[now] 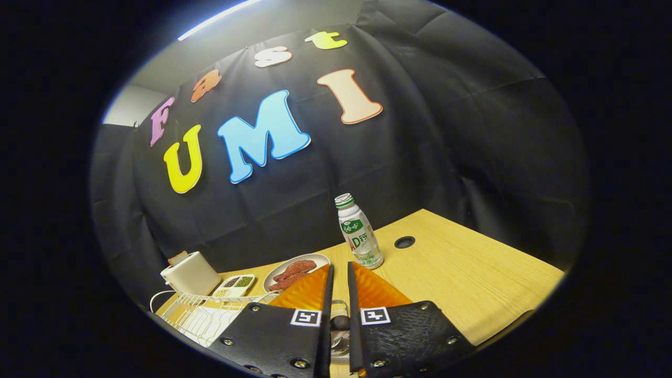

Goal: Take the plate from the dish rack, then take the spoon from the basket and place it into the plate.

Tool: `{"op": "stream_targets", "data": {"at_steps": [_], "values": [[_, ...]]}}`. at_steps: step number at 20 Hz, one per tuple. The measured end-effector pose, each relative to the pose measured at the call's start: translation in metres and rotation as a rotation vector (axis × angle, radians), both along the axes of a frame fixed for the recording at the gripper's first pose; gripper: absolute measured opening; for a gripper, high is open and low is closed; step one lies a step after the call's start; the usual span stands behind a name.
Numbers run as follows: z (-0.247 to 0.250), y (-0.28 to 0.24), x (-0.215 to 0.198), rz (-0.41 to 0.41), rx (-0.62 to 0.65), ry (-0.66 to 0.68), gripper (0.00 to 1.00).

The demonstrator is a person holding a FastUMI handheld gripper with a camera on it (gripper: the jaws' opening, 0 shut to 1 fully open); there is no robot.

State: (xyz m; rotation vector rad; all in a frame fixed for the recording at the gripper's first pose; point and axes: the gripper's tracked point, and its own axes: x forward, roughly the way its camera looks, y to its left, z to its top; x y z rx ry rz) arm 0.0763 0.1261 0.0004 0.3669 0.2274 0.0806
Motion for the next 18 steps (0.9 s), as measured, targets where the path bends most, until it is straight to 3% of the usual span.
{"op": "stream_targets", "data": {"at_steps": [7,12,18], "values": [[0.047,0.012,0.016,0.019,-0.024,-0.057,0.13],[0.099,0.026,0.005,0.060,-0.085,-0.121,0.13],[0.152,0.083,-0.035,0.188,-0.077,-0.158,0.13]]}}
